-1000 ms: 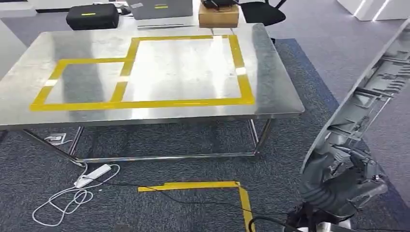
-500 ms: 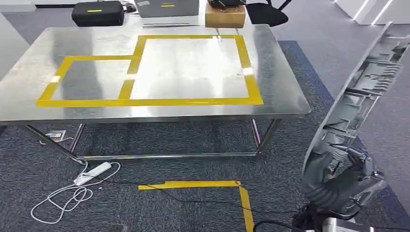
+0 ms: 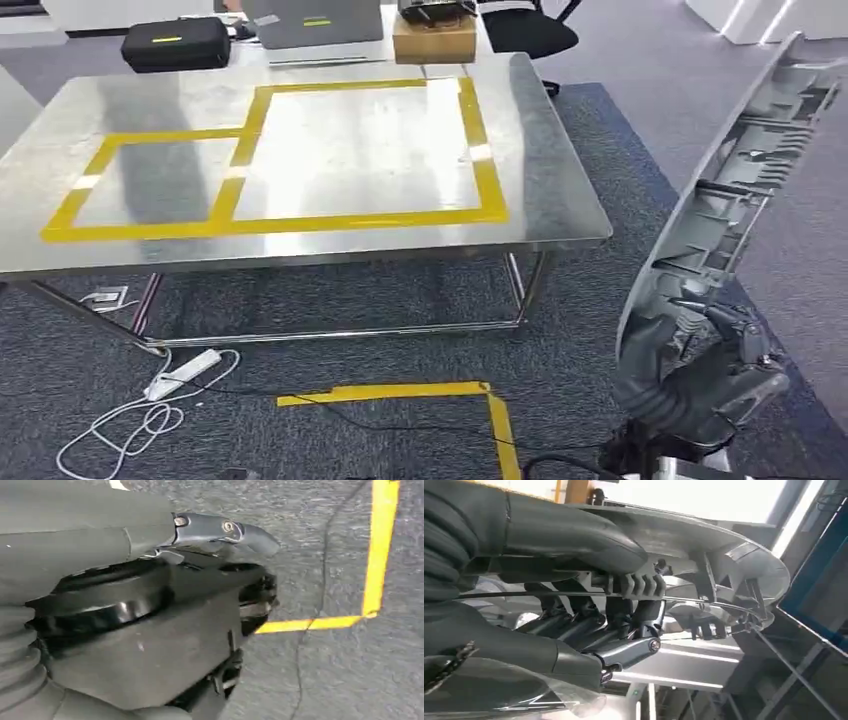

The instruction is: Take the parts from the cabinet and place them on the table.

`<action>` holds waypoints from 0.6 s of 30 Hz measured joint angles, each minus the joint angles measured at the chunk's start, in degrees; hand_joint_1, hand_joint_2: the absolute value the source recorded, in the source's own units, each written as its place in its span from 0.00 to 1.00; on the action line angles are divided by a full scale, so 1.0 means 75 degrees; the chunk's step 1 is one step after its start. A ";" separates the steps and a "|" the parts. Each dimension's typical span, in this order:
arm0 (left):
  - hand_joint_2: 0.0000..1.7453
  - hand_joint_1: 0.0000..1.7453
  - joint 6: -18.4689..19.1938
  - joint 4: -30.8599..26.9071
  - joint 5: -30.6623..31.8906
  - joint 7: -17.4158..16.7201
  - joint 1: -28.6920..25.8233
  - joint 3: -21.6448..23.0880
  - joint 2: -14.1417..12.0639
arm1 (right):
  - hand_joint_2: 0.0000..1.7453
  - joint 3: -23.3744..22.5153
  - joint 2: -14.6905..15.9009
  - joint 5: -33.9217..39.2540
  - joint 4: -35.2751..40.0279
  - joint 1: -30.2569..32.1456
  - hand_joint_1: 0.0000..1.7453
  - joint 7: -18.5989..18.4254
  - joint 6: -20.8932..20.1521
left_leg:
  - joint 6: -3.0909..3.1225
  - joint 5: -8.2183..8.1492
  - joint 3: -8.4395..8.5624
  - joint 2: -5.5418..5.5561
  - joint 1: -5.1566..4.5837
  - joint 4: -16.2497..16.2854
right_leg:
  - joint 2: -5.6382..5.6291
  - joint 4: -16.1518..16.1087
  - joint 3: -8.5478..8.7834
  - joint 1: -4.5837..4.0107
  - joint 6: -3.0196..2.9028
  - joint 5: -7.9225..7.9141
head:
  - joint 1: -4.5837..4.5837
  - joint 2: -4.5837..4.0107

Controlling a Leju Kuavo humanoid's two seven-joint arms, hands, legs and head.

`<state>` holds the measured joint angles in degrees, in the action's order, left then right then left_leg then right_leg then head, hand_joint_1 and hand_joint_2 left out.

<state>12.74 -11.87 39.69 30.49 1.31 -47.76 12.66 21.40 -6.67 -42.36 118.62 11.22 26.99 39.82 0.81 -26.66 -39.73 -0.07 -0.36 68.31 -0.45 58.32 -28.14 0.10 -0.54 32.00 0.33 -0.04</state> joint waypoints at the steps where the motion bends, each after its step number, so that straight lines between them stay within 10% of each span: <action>1: 1.00 0.00 -0.0107 0.0000 0.0015 -0.0043 -0.0015 -0.0003 0.0000 | 1.00 -0.0003 0.0000 0.0000 0.0003 0.0005 1.00 0.0066 0.0000 | 0.0161 0.0461 0.0182 0.0047 -0.0069 -0.0665 | -0.0008 -0.0011 0.0032 0.0004 0.0015 0.0081 | -0.0014 0.0000; 2: 1.00 0.00 -0.0183 0.0000 0.0014 -0.0088 -0.0029 -0.0009 -0.0047 | 1.00 -0.0009 0.0000 -0.0003 0.0000 0.0008 1.00 0.0125 0.0003 | 0.0325 0.0373 0.0221 0.0082 -0.0105 -0.0662 | 0.0001 -0.0004 -0.0032 -0.0021 0.0060 0.0141 | -0.0111 0.0000; 8: 1.00 0.00 -0.0265 0.0009 0.0035 -0.0117 0.0001 -0.0015 0.0041 | 1.00 -0.0035 -0.0044 0.0012 0.0038 0.0063 1.00 0.0271 0.0006 | 0.0356 0.0239 0.0564 0.0034 -0.0055 -0.1406 | 0.0009 0.0157 -0.0126 0.0034 0.0280 0.0372 | -0.0099 0.0000; 12: 1.00 0.00 -0.0332 0.0009 0.0052 -0.0125 0.0010 -0.0015 0.0076 | 1.00 -0.0044 -0.0044 -0.0003 0.0038 0.0095 1.00 0.0379 0.0006 | 0.0258 0.0124 0.0636 0.0032 0.0019 -0.1401 | 0.0014 0.2173 -0.1458 0.0115 0.0439 0.0942 | -0.0087 0.0000; 16: 1.00 0.00 -0.0338 0.0009 0.0052 -0.0128 0.0011 -0.0020 0.0096 | 1.00 -0.0047 -0.0047 -0.0003 0.0038 0.0123 1.00 0.0384 0.0003 | 0.0086 -0.0077 0.0842 0.0042 0.0114 -0.1308 | 0.0079 0.0410 -0.0901 0.0220 0.0570 -0.0540 | -0.0093 0.0000; 18: 1.00 0.00 -0.0341 0.0009 0.0055 -0.0128 0.0031 -0.0026 0.0082 | 1.00 -0.0044 -0.0055 -0.0020 0.0052 0.0114 1.00 0.0431 0.0003 | -0.0030 -0.0167 0.0809 0.0054 0.0061 -0.1189 | 0.0063 0.0034 -0.0643 0.0190 0.0489 -0.0347 | -0.0132 0.0000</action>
<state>10.19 -11.80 40.11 29.53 1.54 -47.95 13.27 21.07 -7.08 -42.51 119.01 12.08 30.23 39.85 0.59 -27.91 -33.67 0.33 0.09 59.39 0.02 58.58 -32.96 1.52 3.13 29.40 -0.66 -0.04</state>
